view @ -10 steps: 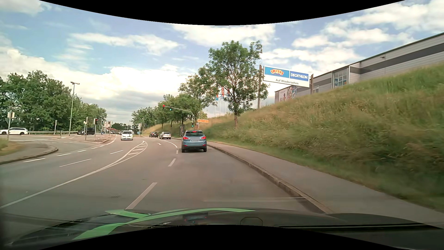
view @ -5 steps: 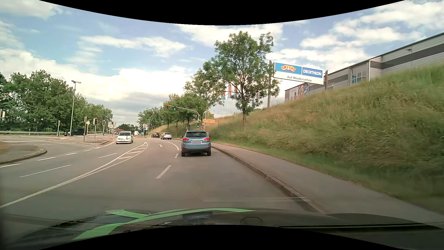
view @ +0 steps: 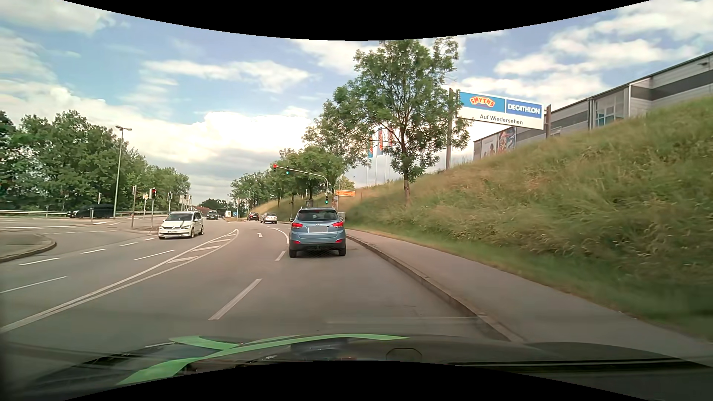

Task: Follow the waypoints while adhering to traffic rules and regulations

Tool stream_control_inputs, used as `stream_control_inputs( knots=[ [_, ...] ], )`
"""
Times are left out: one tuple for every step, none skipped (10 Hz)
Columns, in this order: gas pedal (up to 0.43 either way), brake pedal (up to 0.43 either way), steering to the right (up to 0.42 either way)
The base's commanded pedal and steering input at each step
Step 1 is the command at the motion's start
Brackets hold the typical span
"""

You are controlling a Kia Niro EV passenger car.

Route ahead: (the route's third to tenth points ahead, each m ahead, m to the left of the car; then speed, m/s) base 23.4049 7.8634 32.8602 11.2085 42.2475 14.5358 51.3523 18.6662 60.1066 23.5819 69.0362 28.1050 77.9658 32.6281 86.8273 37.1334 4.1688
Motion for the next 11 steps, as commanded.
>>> stream_control_inputs(
  knots=[
    [0.000,0.134,-0.064],
    [0.000,0.165,-0.064],
    [0.000,0.183,-0.064],
    [0.000,0.140,-0.064],
    [0.000,0.043,-0.064],
    [0.000,0.079,-0.064],
    [0.000,0.146,-0.064],
    [0.000,0.195,-0.064],
    [0.000,0.213,-0.064],
    [0.000,0.226,-0.064],
    [0.000,0.226,-0.064]
  ],
)
